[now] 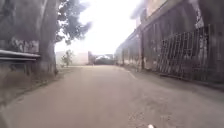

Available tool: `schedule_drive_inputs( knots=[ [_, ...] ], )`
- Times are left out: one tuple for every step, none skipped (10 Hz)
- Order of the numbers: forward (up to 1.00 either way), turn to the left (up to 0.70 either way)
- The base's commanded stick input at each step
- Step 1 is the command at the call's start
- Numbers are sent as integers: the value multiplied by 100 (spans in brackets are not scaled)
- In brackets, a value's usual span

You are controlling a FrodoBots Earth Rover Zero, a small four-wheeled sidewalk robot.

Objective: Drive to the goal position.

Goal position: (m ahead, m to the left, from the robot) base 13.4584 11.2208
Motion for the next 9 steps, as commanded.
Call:
schedule_drive_inputs(
  knots=[
    [70, 2],
    [70, 0],
    [70, 0],
    [70, 1],
    [70, 2],
    [70, 2],
    [70, 0],
    [70, 0],
    [70, 0]
  ],
)
